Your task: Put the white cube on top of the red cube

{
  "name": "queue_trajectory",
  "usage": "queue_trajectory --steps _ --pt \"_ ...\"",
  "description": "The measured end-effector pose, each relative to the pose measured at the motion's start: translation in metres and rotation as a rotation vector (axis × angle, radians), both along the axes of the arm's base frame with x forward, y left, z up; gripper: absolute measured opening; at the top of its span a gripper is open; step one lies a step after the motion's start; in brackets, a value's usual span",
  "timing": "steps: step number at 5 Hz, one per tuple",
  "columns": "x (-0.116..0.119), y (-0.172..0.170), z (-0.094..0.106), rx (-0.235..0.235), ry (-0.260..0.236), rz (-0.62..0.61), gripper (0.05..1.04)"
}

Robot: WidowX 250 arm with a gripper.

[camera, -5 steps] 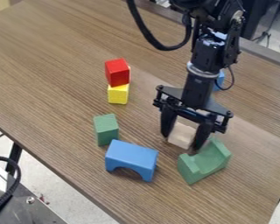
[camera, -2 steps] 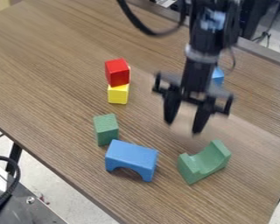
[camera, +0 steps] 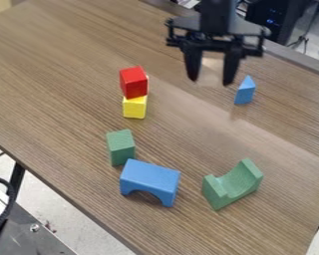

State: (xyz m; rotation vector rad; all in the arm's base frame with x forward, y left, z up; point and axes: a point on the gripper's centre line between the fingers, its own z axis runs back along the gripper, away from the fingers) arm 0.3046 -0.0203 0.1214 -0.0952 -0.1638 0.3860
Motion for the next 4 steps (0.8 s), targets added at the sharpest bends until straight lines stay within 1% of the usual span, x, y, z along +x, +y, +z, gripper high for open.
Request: queue_trajectory --steps 2,3,4 --pt "0.002 0.031 0.008 0.003 0.006 0.089 0.541" --pt "-0.005 0.043 0.019 -0.005 0.002 0.133 0.541" --pt "-0.011 0.053 0.019 -0.026 0.028 0.200 0.541"
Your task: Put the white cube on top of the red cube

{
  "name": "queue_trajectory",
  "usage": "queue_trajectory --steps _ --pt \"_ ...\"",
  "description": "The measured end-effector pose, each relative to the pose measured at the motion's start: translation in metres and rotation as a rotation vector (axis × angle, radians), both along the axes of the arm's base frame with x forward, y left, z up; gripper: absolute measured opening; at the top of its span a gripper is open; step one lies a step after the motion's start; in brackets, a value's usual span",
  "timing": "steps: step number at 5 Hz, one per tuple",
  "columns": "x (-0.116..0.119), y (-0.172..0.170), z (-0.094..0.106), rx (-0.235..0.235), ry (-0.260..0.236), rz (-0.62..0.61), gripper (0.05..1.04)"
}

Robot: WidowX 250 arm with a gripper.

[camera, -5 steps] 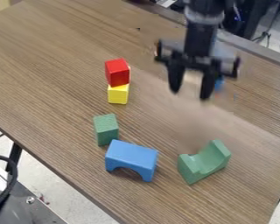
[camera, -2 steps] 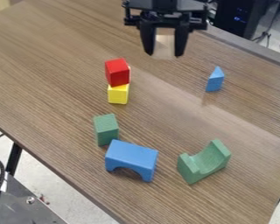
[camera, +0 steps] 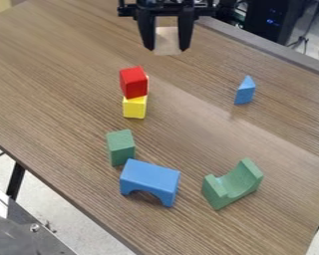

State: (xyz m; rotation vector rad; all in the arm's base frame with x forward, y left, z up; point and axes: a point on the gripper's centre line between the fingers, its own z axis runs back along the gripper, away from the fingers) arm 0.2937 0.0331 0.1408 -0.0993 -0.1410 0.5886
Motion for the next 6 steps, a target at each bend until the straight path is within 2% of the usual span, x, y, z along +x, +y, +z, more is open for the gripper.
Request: queue_trajectory --steps 1,3,4,5,6 --pt "-0.003 0.008 -0.001 -0.023 0.017 0.070 0.541" --pt "-0.006 0.013 -0.023 -0.053 0.112 0.137 0.541" --pt "-0.005 0.015 -0.030 -0.049 0.144 0.171 0.541" --pt "-0.005 0.019 -0.036 -0.071 0.160 0.202 0.541" --pt "-0.005 0.023 -0.037 -0.087 0.157 0.217 0.541"
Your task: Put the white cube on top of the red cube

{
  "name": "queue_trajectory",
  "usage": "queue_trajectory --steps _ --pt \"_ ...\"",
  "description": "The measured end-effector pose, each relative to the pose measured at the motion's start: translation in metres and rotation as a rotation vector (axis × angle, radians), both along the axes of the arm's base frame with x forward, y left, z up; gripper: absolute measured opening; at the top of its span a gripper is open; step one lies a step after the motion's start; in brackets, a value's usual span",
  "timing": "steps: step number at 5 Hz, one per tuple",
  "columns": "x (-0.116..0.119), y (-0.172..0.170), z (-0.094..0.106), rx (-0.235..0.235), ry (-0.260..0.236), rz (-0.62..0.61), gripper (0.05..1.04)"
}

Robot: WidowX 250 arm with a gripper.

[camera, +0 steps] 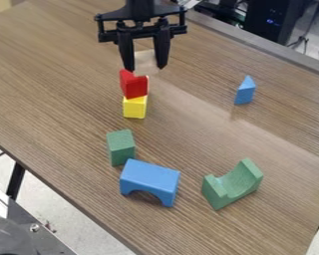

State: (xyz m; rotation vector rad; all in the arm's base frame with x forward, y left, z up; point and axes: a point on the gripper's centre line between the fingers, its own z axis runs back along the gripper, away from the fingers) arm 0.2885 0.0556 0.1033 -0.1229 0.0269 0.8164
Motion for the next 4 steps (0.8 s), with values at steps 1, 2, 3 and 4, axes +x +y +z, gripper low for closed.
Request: queue_trajectory --steps 1,2,3,4 --pt "0.000 0.003 -0.002 -0.004 0.003 0.011 0.541" --pt "0.000 0.006 -0.002 -0.012 0.002 0.022 0.541" --pt "-0.002 0.011 -0.001 -0.021 0.004 0.038 0.541" --pt "-0.001 0.017 -0.004 -0.009 0.016 0.043 0.541"
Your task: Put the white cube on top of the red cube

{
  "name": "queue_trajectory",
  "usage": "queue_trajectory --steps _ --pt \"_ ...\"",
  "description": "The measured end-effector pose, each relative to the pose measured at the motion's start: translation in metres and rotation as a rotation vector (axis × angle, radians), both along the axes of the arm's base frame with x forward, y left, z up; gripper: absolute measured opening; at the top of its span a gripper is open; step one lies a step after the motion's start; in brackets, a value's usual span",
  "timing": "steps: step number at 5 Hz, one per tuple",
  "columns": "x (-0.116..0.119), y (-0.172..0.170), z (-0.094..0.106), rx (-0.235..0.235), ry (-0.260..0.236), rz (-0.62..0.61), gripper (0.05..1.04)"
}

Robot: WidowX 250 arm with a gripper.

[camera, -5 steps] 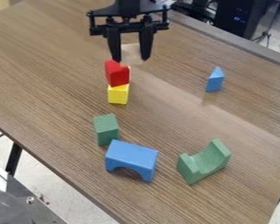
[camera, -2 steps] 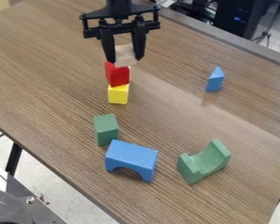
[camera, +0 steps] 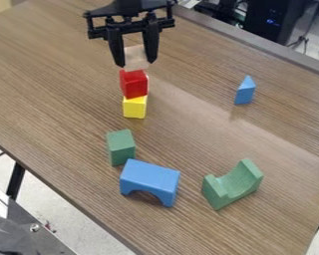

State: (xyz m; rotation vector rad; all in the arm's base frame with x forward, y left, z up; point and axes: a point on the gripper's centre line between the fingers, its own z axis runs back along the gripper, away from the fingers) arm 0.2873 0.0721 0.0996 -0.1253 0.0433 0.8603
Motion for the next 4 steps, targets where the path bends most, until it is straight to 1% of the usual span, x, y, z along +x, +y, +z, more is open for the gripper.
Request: queue_trajectory --steps 1,3,4 --pt "-0.0006 0.0029 -0.0047 0.007 0.040 -0.001 0.541" --pt "-0.0007 0.0033 -0.0064 0.009 0.061 -0.005 0.541" --pt "-0.0013 0.0019 -0.0067 0.002 0.066 -0.010 0.541"
